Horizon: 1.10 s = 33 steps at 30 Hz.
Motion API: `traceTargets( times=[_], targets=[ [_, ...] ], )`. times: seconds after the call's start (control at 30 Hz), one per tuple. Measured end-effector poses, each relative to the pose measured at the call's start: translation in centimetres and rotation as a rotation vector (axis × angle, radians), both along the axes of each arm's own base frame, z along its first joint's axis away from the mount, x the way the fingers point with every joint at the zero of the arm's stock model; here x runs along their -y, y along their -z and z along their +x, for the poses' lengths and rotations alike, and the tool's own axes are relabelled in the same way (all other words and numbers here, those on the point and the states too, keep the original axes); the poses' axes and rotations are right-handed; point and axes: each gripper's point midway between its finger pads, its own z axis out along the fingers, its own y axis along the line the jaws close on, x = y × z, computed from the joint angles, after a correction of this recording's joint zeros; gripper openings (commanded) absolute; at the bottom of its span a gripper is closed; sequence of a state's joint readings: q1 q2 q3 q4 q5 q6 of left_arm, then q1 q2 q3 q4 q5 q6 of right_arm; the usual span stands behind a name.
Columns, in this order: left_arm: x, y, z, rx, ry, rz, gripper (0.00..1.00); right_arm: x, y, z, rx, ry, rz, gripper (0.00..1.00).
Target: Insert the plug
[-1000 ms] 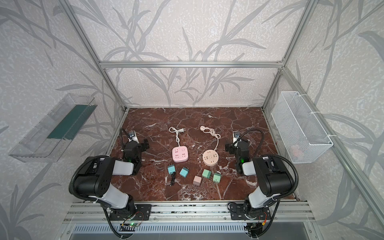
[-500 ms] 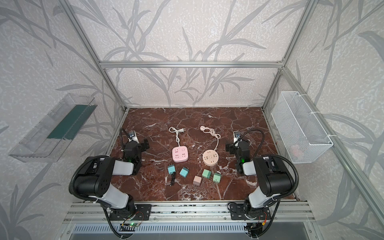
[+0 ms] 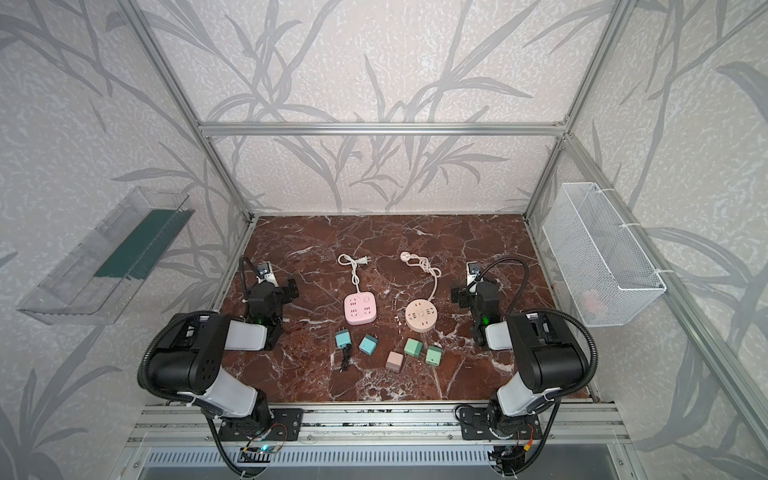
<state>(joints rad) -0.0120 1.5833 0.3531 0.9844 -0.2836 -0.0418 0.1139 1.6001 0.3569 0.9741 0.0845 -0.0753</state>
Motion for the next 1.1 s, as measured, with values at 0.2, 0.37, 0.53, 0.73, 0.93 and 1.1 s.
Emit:
traceTargets(
  times=[0.2,0.37,0.53,0.73,0.93,1.1],
  targets=[
    [1.5,-0.8,0.2,0.004,0.095,-0.001,0.99,0.4,-2.4,0.9,-0.031,0.034,-0.013,0.99],
    [1.9,-4.0,-0.4,0.037,0.099,0.012,0.99,1.3,-9.8,2.5,0.032,0.143,0.055,0.99],
    [0.7,-8.5,0.0,0.048,-0.011,-0.036,0.99,0.6,-12.5,1.4,-0.009,0.209,0.129,0.99],
    [1.9,-12.9,0.5,0.057,-0.003,-0.122,0.98,-5.6,-13.0,-2.3,-0.192,0.141,0.132,0.90],
    [8.5,-10.9,-0.4,-0.109,0.123,-0.173,0.95,-7.5,-11.8,-8.3,-0.398,0.099,0.207,0.64],
    [14.9,-9.9,-2.0,-0.209,0.281,-0.223,0.94,-8.0,-10.0,-13.2,-0.551,0.104,0.295,0.58]
  ],
)
